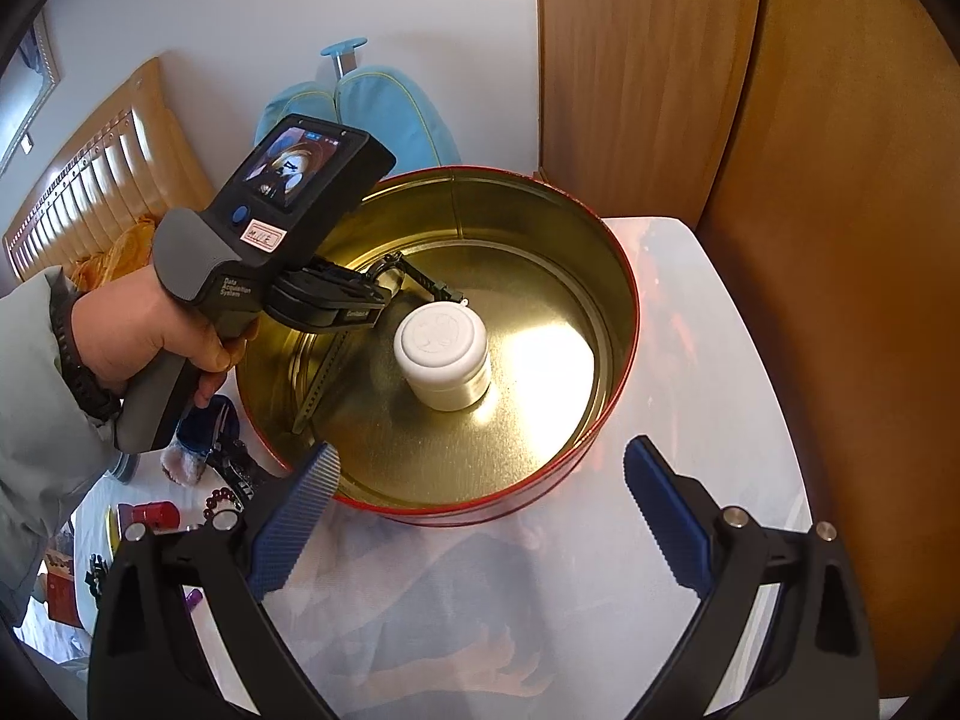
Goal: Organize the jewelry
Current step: 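Lower the black watch into the red tin and open the left tool, then grasp the black round compact with the left tool while the right tool grasps the red tube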
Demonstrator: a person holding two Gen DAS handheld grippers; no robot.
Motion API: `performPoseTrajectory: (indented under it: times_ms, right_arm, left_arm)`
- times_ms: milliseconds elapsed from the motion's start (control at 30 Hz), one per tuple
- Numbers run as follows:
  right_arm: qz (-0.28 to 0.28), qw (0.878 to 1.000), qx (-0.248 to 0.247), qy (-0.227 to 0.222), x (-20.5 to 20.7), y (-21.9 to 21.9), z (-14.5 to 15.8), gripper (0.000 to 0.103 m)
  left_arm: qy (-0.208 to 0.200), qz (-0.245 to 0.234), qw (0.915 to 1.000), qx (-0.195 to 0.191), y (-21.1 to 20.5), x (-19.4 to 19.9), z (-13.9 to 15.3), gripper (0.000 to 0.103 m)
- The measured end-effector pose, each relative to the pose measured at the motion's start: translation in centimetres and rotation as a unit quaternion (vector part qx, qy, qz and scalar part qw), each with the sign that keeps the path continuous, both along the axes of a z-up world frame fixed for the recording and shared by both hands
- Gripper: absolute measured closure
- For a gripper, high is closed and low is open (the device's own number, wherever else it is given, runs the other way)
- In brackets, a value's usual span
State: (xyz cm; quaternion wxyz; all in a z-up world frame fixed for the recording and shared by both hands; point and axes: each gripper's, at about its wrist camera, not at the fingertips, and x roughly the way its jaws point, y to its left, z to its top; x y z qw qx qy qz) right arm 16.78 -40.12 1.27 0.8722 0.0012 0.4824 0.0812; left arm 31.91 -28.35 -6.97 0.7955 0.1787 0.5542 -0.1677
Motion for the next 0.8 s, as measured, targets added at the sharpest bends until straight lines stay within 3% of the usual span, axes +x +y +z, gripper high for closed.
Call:
performPoseTrajectory:
  times_ms: [33,67,100,300,467,600,700,800]
  right_arm:
    - [-0.001,1.0,0.001,-0.001,-0.3,0.0,0.2,0.006]
    - [-0.001,1.0,0.001,-0.002,-0.6,-0.1,0.3,0.006]
    - [0.0,1.0,0.001,-0.004,-1.0,-0.1,0.4,0.006]
    - [0.012,1.0,0.003,-0.018,-3.9,0.2,1.6,0.006]
    - [0.047,0.999,0.004,-0.026,-6.1,1.5,2.2,0.006]
    - [0.097,0.995,0.015,-0.022,-7.5,4.0,1.4,0.006]
    - [0.141,0.989,0.038,-0.008,-8.3,6.7,0.2,0.006]
    - [0.185,0.981,0.049,0.011,-8.9,10.0,-0.6,0.006]
  left_arm:
    - [-0.011,-0.001,0.9999,-0.011,0.0,-0.6,0.7,0.062]
    - [-0.021,-0.001,0.9996,-0.017,0.0,-1.1,1.4,0.044]
    - [-0.033,-0.004,0.9991,-0.027,-0.1,-1.8,2.1,0.033]
    - [-0.075,0.004,0.9951,-0.064,1.4,-6.4,5.6,0.032]
    - [-0.091,0.07,0.989,-0.094,7.6,-13.2,7.5,0.028]
    - [-0.074,0.148,0.9826,-0.084,14.8,-20.6,6.0,0.027]
    - [-0.054,0.217,0.9732,-0.055,19.9,-25.9,4.6,0.027]
    - [-0.026,0.288,0.9561,-0.047,24.5,-30.3,3.5,0.027]
